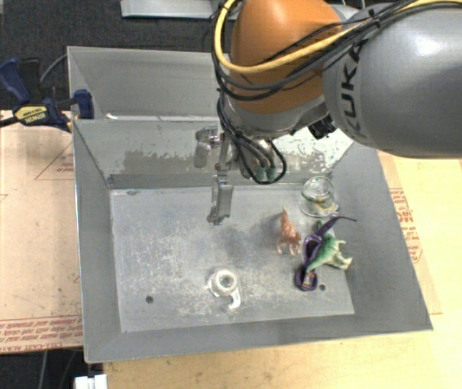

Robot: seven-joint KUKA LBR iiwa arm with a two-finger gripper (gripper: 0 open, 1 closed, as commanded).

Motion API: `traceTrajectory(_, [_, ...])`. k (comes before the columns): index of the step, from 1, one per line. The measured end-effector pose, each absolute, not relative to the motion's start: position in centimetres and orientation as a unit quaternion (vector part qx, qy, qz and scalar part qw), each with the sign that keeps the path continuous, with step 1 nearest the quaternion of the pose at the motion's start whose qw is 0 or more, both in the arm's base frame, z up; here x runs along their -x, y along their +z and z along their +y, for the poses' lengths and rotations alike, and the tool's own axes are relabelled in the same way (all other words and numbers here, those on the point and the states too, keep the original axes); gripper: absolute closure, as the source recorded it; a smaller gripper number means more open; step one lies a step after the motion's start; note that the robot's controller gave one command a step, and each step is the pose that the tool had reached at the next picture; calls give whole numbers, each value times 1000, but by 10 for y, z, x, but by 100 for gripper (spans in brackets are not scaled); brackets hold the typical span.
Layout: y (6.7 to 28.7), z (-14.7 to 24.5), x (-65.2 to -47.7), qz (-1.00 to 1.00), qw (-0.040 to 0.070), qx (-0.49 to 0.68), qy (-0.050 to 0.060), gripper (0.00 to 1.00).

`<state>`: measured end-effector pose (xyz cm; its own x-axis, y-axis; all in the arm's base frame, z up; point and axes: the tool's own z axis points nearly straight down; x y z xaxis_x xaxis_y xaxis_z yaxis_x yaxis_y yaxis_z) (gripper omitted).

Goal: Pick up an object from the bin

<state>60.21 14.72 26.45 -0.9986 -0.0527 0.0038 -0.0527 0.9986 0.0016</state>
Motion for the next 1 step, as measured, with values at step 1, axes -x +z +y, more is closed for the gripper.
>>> traceTrajectory(1, [182,134,-609,-1000,-2,9,-2,0])
